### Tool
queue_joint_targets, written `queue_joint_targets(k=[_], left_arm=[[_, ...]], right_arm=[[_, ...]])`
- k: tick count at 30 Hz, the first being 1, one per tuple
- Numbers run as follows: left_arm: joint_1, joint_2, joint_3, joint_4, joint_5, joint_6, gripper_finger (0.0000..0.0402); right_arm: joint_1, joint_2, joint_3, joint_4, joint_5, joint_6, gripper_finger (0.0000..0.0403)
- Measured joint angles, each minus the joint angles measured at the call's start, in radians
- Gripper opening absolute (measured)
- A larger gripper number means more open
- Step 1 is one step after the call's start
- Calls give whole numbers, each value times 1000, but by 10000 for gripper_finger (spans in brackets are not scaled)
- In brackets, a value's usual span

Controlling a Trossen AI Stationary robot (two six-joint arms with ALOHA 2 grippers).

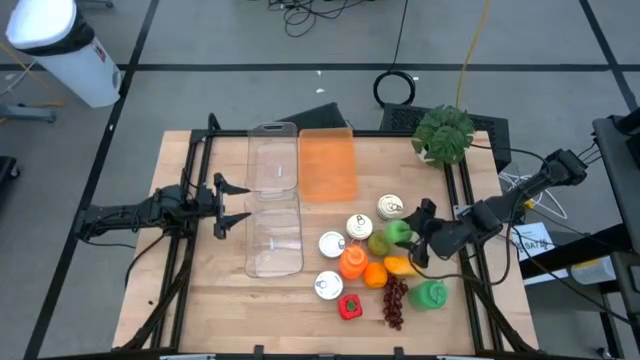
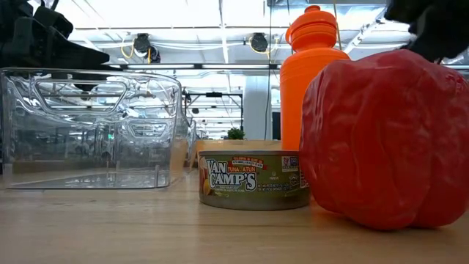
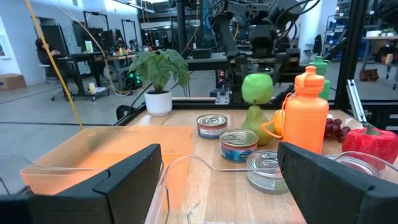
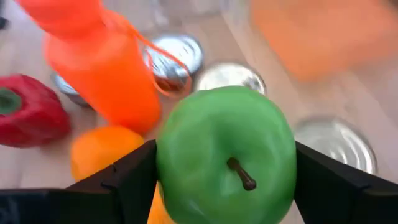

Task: Pick & Place Food Item
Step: Put the green apple into the top transparent bin

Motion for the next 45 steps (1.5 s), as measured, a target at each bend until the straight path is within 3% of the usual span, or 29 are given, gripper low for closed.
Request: queue_joint_targets(k=[10, 13, 20, 24, 28, 32, 36, 45], left_arm=[[0, 0, 0, 2, 0, -5, 335], [0, 0, 0, 38, 1, -41, 335], [0, 0, 0, 115, 23, -317, 335], [0, 0, 0, 147, -47, -347, 335], [-2, 33, -1, 216, -55, -398, 335], [-33, 160, 0, 432, -51, -355, 335], [-79, 383, 16, 588, -133, -257, 335], [-150, 938, 380, 555, -61, -77, 335]], right_arm=[[0, -65, 1, 364, 6, -390, 297], [0, -90, 2, 442, 52, -486, 297], [-14, -97, 2, 552, 158, -632, 295], [-21, -91, 2, 568, 155, -664, 295], [-21, -73, 2, 567, 153, -712, 296], [-22, -43, 2, 574, 154, -764, 296], [-32, -9, 1, 658, 153, -837, 296], [-171, 72, 1, 695, 142, -834, 297]])
